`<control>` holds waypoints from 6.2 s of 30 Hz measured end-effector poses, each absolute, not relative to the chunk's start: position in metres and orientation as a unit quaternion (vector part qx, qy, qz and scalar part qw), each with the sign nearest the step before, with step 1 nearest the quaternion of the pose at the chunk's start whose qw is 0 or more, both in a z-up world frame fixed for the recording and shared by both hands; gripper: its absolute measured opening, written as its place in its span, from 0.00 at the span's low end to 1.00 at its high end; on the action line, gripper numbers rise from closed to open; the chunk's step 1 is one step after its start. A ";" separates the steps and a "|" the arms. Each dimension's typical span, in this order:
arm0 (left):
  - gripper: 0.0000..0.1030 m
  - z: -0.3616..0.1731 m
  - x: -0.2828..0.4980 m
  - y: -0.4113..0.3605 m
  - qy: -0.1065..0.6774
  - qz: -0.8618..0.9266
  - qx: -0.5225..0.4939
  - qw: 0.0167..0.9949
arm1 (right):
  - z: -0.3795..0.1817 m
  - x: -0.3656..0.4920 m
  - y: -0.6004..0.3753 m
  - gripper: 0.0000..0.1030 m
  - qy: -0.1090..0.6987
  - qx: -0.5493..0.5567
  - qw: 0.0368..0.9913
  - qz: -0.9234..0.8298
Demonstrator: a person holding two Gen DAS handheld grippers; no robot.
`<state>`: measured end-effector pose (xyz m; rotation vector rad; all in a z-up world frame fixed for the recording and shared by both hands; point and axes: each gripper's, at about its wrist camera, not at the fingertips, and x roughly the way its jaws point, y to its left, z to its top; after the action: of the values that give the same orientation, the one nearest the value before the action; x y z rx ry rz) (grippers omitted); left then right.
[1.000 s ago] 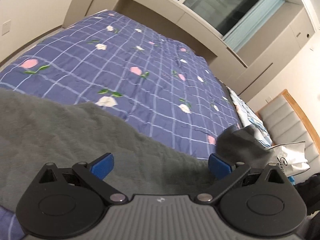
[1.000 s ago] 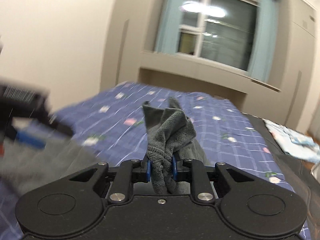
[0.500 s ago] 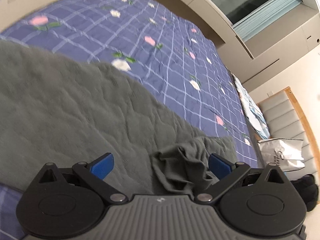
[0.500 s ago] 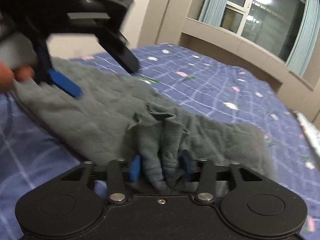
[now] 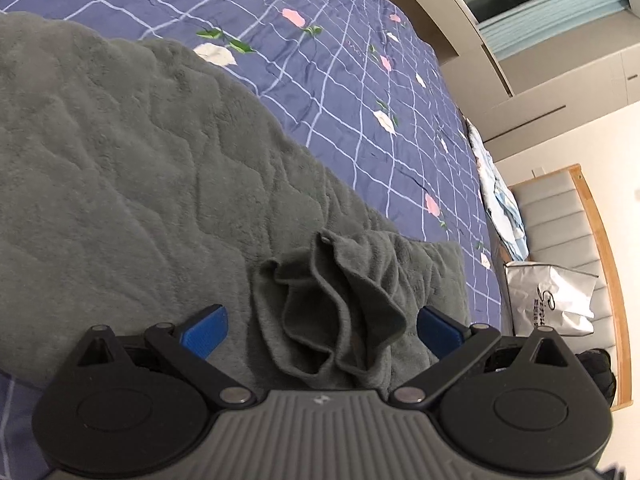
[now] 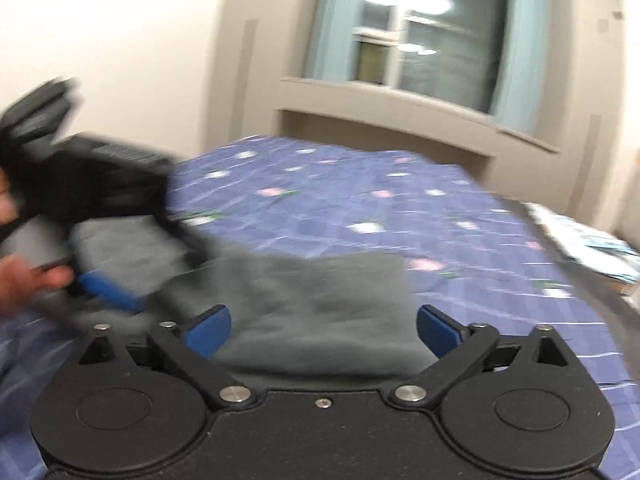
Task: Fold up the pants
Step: 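Grasp the bunched cuff fabric with the left gripper, then tuck the cuff fabric onto the pants and open the left gripper, then move both open tools to the long edge of the folded pants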
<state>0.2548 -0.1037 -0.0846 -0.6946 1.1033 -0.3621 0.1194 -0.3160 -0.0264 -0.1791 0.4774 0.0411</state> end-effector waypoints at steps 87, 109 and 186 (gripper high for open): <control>0.73 -0.064 0.221 0.007 0.485 -0.122 -0.236 0.833 | -0.072 0.184 -0.255 1.00 0.305 -0.097 0.945 0.071; 0.96 -0.079 0.242 -0.035 0.468 -0.026 -0.076 0.880 | -0.096 0.244 -0.298 1.00 0.284 -0.101 0.953 -0.031; 0.99 -0.099 0.138 0.202 0.362 0.119 -0.364 0.850 | -0.102 0.181 -0.143 1.00 0.243 -0.120 0.958 0.095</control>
<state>0.1384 0.2024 -0.0986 -0.7678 0.7626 0.2504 0.1813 -0.1432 -0.1021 -0.2434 0.4931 0.1925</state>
